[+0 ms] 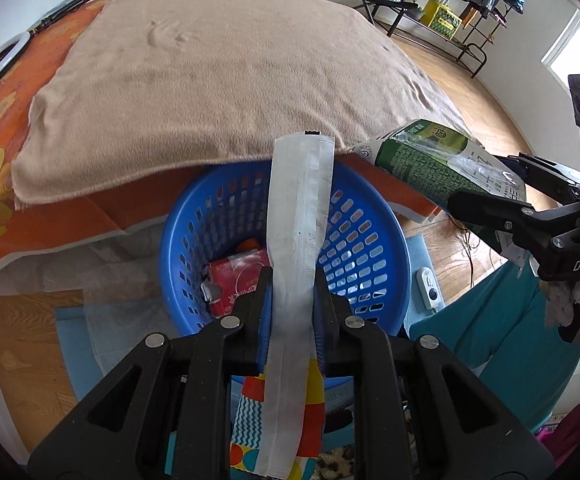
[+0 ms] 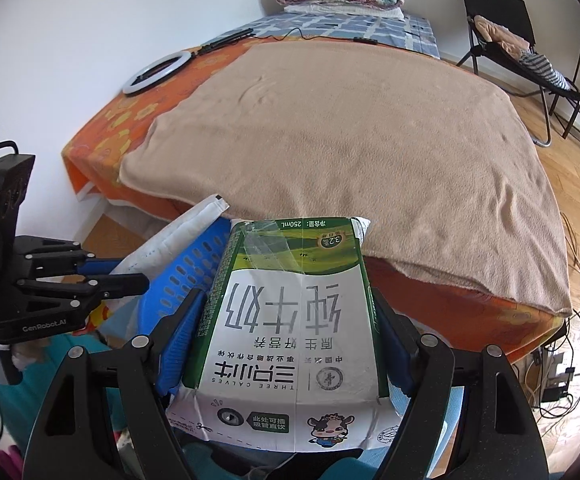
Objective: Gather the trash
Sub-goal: 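Carry the wrapper strip and milk pouch over the blue basket and release both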
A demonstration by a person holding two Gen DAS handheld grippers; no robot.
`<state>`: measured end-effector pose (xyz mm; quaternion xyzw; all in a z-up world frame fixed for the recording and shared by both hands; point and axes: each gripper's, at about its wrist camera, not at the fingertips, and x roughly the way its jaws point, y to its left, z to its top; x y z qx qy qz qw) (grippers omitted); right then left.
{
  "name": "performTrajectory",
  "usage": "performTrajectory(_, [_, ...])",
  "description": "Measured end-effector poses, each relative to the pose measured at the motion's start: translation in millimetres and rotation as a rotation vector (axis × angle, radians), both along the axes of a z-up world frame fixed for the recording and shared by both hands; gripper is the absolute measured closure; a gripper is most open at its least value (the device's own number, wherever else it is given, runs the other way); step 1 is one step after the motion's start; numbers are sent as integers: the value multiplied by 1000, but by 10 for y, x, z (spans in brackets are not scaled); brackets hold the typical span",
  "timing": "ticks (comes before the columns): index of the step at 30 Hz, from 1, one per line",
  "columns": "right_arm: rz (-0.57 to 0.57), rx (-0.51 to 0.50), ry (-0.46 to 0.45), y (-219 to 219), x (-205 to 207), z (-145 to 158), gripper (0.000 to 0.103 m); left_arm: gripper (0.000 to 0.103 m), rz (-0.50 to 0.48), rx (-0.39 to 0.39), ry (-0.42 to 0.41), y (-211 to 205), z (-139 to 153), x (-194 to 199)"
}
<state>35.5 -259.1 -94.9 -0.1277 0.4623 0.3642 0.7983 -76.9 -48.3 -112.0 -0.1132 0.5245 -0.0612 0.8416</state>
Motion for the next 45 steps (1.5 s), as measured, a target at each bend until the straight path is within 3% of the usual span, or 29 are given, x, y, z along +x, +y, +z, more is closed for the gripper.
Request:
performTrajectory(13, [8, -54, 78, 87, -101, -411, 24, 87, 12, 23, 117, 16, -409, 23])
performTrajectory(24, [-28, -80, 135, 146, -7, -628, 24, 87, 11, 69, 168, 15, -597, 222])
performTrajectory(45, [-51, -89, 146, 238, 91, -687, 23, 82, 59, 110, 126, 74, -564, 395])
